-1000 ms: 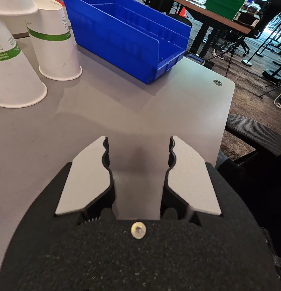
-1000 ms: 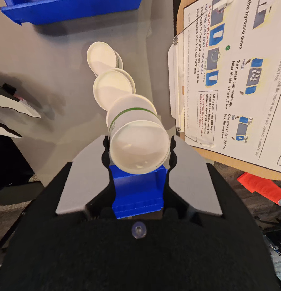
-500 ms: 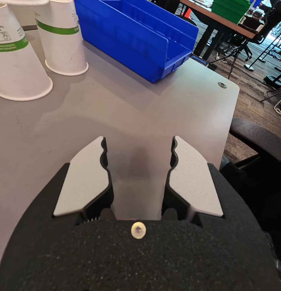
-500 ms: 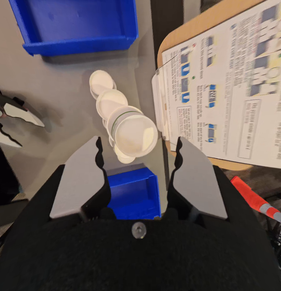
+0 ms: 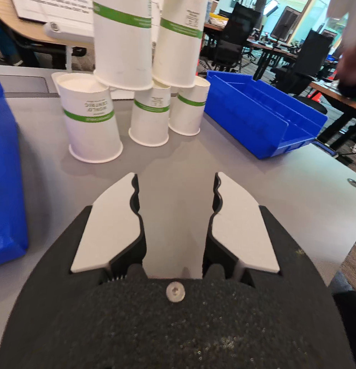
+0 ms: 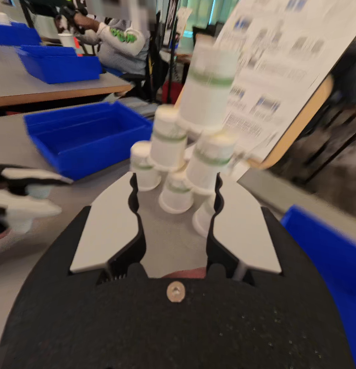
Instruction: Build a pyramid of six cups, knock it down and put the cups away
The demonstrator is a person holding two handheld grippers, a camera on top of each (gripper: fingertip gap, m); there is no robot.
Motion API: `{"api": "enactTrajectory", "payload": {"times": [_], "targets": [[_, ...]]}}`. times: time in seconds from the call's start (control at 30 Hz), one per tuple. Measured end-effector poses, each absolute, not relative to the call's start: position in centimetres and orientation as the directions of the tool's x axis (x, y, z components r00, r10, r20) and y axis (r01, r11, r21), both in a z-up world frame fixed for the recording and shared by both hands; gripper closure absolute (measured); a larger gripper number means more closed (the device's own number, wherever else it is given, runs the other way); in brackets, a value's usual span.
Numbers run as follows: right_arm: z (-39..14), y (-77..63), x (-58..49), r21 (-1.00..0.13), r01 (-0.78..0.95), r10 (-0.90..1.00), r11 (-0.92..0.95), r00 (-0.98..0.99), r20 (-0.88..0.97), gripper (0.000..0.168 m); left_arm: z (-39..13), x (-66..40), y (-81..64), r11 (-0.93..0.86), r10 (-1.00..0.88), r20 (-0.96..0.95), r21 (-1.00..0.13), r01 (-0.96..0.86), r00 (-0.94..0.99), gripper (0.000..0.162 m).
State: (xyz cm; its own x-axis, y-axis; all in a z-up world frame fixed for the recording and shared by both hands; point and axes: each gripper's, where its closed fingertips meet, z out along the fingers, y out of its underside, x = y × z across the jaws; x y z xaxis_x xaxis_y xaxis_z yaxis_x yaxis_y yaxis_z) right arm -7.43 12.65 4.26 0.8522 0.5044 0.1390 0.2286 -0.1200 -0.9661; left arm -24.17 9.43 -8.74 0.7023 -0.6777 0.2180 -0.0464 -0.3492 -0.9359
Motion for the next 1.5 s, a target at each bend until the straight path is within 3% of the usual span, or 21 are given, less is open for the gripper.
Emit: {"api": "enactTrajectory", "payload": {"times": [0.13,0.27,0.6,0.77,1.5], "targets": [[-5.5,8.5,-7.8,-0.969,0.083,0.454,-0.232,0.890,-0.032,0.093,-9.9,-25.5,9.0,-0.353,-0.649,0.187,-0.933,-0.074,0.737,0.091],[-8.9,5.6,-6.9,-0.970,0.085,0.407,-0.230,0.913,-0.016,0.093,-10.7,-25.7,8.9,-0.352,-0.650,0.156,-0.929,-0.113,0.744,0.092],[-9.4,4.9,-8.2,-0.967,0.188,0.422,-0.172,0.901,0.100,0.095,-12.4,-24.5,8.2,-0.368,-0.700,0.131,-0.908,-0.197,0.702,0.091],[-10.0,5.1,-8.4,-0.967,0.083,0.458,-0.241,0.888,-0.039,0.096,-12.8,-24.1,8.0,-0.348,-0.717,0.089,-0.905,-0.244,0.692,0.090],[-11.4,5.7,-7.1,-0.949,0.060,0.452,-0.310,0.887,-0.092,0.098,-13.8,-23.7,7.9,-0.377,-0.724,0.093,-0.883,-0.279,0.684,0.089]]}}
